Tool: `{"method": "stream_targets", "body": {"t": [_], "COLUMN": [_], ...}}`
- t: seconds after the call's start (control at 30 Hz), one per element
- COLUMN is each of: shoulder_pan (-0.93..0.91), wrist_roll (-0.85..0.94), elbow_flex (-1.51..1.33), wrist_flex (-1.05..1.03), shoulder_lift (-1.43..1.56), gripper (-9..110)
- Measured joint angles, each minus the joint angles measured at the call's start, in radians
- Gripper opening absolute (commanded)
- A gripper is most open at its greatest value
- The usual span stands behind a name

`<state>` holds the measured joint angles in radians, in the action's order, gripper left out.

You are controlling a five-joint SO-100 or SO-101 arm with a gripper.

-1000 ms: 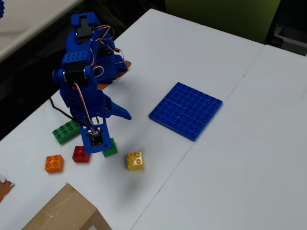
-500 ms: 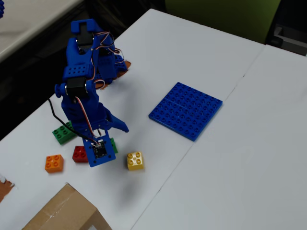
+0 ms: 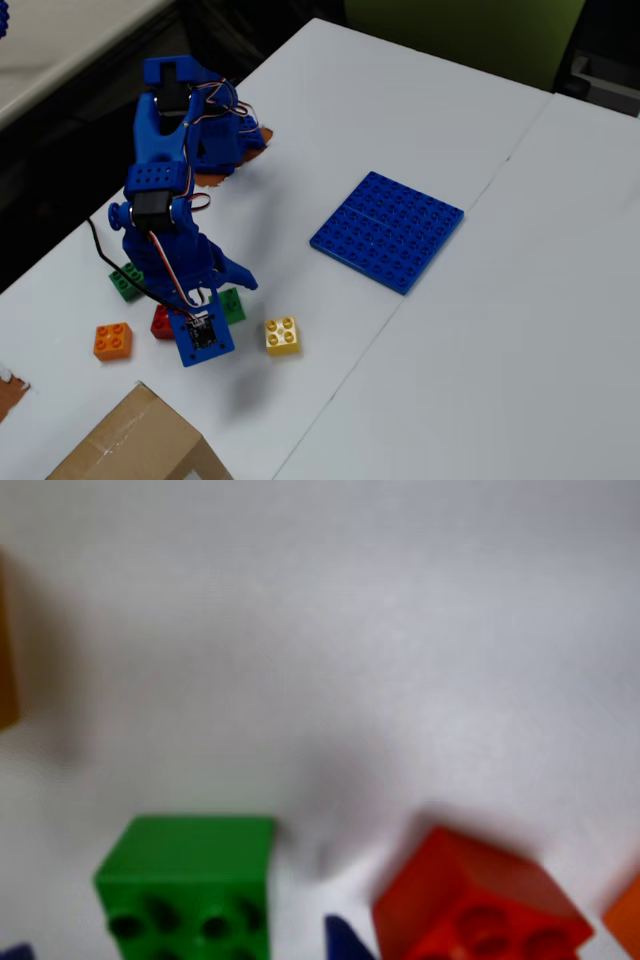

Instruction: Pick up the 2x2 green block and go up the 8x8 blue block.

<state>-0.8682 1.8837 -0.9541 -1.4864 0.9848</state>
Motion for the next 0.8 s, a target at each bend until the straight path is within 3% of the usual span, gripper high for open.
{"method": "stream_targets", "body": {"t": [0.8], "shoulder_pan": [0.035], "wrist_roll": [-0.087], "elbow_flex": [0.008], "wrist_flex": [0.046], "shoulder_lift": [-0.049], "gripper": [17]}}
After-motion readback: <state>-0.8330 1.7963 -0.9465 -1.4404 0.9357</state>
